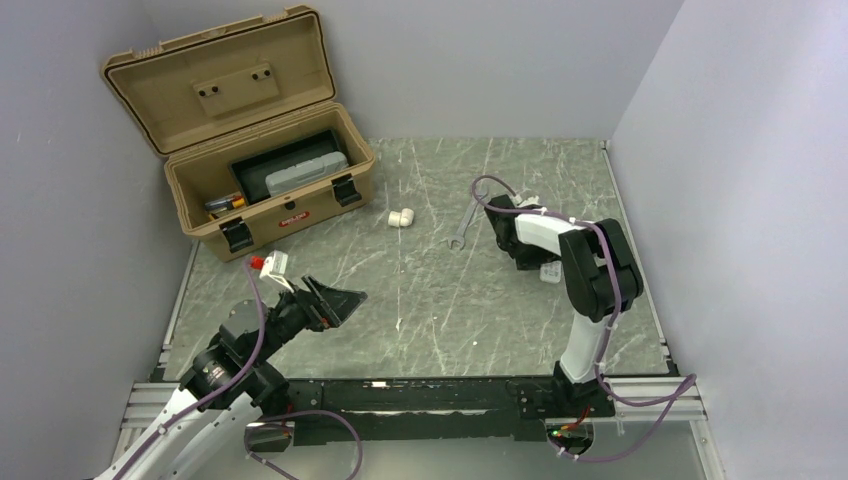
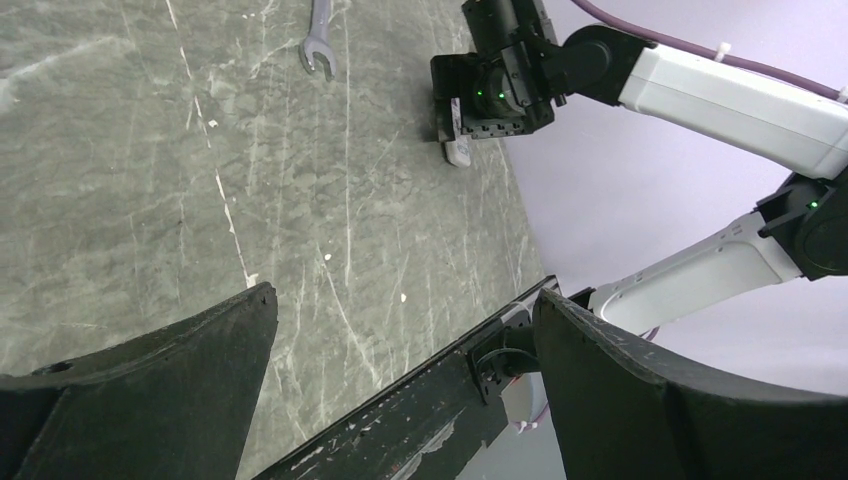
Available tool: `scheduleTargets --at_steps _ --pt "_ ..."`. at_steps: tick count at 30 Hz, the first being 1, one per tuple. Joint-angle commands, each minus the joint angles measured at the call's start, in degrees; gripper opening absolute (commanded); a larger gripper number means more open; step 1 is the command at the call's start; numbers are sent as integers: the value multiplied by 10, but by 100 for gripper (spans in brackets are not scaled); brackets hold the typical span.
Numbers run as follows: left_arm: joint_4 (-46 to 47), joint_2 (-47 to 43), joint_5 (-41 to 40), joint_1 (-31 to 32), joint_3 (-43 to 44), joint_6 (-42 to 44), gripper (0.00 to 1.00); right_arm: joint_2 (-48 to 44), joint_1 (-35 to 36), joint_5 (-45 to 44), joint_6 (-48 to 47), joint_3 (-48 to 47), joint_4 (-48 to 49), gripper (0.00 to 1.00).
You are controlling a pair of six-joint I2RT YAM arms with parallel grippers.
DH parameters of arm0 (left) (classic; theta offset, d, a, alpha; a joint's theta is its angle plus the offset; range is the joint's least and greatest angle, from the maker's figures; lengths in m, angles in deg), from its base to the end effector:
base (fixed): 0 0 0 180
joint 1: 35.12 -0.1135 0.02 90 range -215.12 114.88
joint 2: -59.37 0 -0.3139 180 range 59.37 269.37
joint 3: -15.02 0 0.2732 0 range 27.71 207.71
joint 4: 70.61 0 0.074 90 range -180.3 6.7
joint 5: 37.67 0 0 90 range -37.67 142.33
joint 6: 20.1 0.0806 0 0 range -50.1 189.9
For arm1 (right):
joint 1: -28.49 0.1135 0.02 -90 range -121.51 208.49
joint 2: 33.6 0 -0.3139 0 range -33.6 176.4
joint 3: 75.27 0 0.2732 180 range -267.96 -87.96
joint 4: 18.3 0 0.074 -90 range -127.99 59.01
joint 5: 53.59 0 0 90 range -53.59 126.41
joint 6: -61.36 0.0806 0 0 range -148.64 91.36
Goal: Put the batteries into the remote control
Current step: Place the remote control at the center of the board, then reset both arms
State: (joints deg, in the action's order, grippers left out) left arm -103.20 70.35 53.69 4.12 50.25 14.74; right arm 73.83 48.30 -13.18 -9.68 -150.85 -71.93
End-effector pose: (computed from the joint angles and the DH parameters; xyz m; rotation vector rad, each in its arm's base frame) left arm 0.0870 -0.0735 0.2631 -0.2414 1.8658 -1.2079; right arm 0.3558 0.0629 0.1430 0.0278 2.5736 -1.0877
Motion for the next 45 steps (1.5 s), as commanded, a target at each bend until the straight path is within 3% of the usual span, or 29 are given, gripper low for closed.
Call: scheduleTargets --at_steps 1,11,18,24,30,37,45 --pt "-3 -2 -12 2 24 9 99 -41 8 99 3 10 44 83" --pt "-40 8 -12 2 37 9 100 -143 22 227 -4 46 107 94" --pt "-105 19 -70 2 62 39 99 -271 22 338 -8 84 154 99" --pt "-165 24 -128 2 80 75 100 -405 21 449 -21 178 262 100" --pt "-206 30 -189 2 85 106 99 -534 21 510 27 285 346 100" --pt "-240 49 -251 2 86 114 99 -648 22 502 73 393 433 100" --pt "-239 55 -275 2 79 113 99 -693 22 475 87 429 411 100"
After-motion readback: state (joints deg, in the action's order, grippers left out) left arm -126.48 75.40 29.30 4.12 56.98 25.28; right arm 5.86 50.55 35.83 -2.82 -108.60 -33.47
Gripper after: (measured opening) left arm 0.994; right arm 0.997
